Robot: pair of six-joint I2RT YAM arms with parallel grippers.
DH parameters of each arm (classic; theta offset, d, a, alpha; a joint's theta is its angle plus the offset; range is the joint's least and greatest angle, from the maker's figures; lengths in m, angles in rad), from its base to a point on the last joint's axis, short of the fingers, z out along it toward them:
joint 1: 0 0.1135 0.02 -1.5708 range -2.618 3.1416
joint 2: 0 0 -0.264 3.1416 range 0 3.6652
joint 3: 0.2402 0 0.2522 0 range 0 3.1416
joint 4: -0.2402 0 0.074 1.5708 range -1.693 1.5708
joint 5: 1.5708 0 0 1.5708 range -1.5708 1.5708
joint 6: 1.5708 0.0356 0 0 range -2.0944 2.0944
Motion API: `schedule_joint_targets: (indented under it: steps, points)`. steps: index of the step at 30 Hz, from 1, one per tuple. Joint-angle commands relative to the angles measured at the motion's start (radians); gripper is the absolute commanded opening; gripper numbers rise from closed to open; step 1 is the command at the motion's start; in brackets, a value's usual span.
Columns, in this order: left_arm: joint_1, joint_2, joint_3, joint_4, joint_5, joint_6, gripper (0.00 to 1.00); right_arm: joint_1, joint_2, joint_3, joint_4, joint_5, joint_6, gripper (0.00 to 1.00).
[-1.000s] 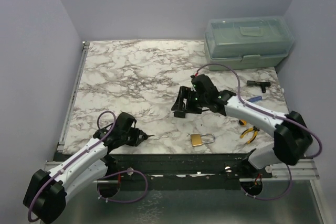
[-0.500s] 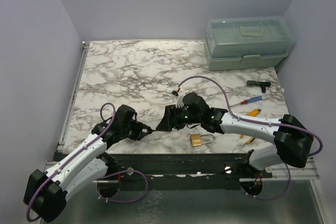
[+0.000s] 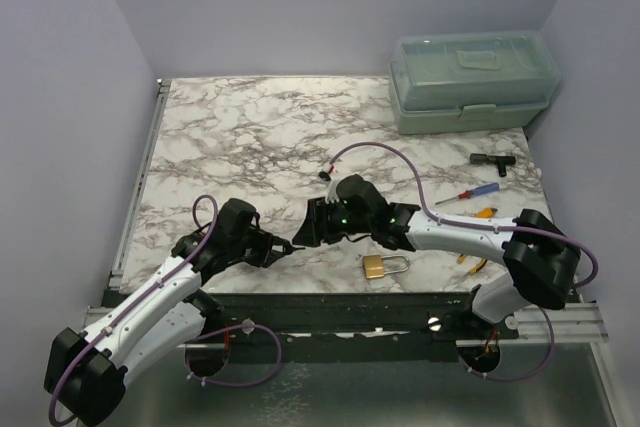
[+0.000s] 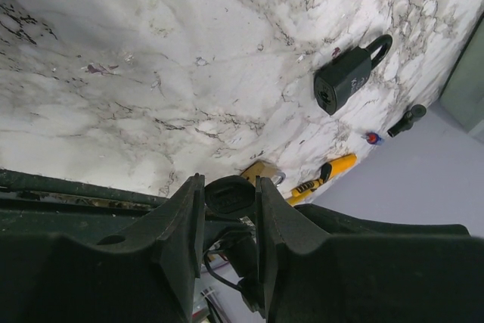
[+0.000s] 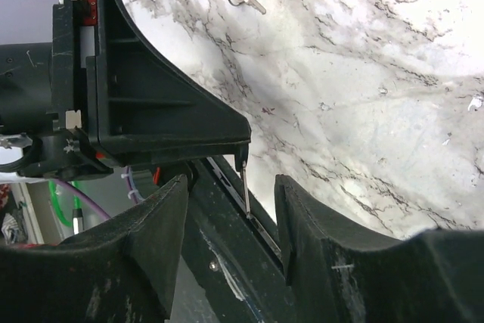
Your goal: Unlock with the key
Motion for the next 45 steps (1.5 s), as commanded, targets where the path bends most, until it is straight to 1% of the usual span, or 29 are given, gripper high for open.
schedule_joint_targets:
  steps: [1,5,9,11,15,17,20,22,24,25,27,28,29,30,33,34,35,38,41,43,45]
  points:
    - [-0.006,-0.011,0.032,-0.006,0.034,-0.013,0.15,0.018,0.035,0.042,-0.013,0.022,-0.032,0.53]
    - [-0.006,-0.013,0.046,-0.006,0.036,-0.019,0.15,0.032,0.052,0.056,-0.021,0.030,-0.035,0.47]
    - [-0.006,-0.019,0.047,-0.006,0.034,-0.024,0.15,0.040,0.065,0.067,-0.041,0.040,-0.039,0.44]
    - [-0.006,-0.021,0.043,-0.005,0.035,-0.026,0.15,0.043,0.068,0.072,-0.051,0.047,-0.041,0.41]
    - [-0.006,-0.024,0.037,-0.005,0.033,-0.033,0.15,0.047,0.063,0.070,-0.057,0.050,-0.041,0.30]
    - [-0.006,-0.029,0.035,-0.005,0.031,-0.038,0.15,0.047,0.065,0.072,-0.062,0.051,-0.041,0.28]
    - [-0.006,-0.037,0.033,-0.005,0.027,-0.044,0.15,0.050,0.070,0.077,-0.070,0.053,-0.042,0.22]
    - [-0.006,-0.040,0.031,-0.006,0.028,-0.050,0.15,0.051,0.073,0.079,-0.073,0.057,-0.041,0.14]
    - [-0.006,-0.042,0.029,-0.006,0.028,-0.051,0.15,0.052,0.077,0.084,-0.083,0.066,-0.036,0.02]
    - [-0.006,-0.043,0.029,-0.005,0.028,-0.051,0.15,0.052,0.077,0.089,-0.091,0.075,-0.029,0.01]
    - [-0.006,-0.050,0.027,-0.005,0.025,-0.051,0.16,0.052,0.084,0.102,-0.126,0.097,-0.013,0.00]
    - [-0.006,-0.055,0.025,-0.006,0.024,-0.050,0.19,0.052,0.087,0.111,-0.145,0.106,-0.008,0.00]
    - [-0.006,-0.060,0.024,-0.006,0.022,-0.045,0.25,0.052,0.088,0.119,-0.158,0.109,-0.003,0.00]
    - [-0.006,-0.068,0.023,-0.006,0.021,-0.039,0.34,0.052,0.085,0.124,-0.164,0.111,0.003,0.00]
    - [-0.006,-0.104,0.023,-0.005,0.013,0.009,0.68,0.051,0.058,0.128,-0.182,0.122,0.021,0.00]
    - [-0.006,-0.120,0.022,-0.005,0.010,0.023,0.78,0.051,0.044,0.127,-0.189,0.130,0.030,0.00]
    - [-0.006,-0.140,0.020,-0.006,0.006,0.038,0.82,0.051,0.030,0.129,-0.198,0.140,0.033,0.00]
    - [-0.006,-0.214,0.029,-0.004,-0.015,0.141,0.85,0.051,-0.019,0.144,-0.247,0.169,0.034,0.00]
    - [-0.005,-0.304,0.048,0.002,-0.030,0.232,0.86,0.045,-0.090,0.148,-0.286,0.174,0.031,0.00]
    - [-0.004,-0.374,0.067,0.038,-0.029,0.309,0.86,0.027,-0.156,0.135,-0.277,0.138,0.033,0.00]
    - [-0.005,-0.419,0.098,0.076,-0.017,0.397,0.85,-0.006,-0.233,0.102,-0.229,0.063,0.045,0.00]
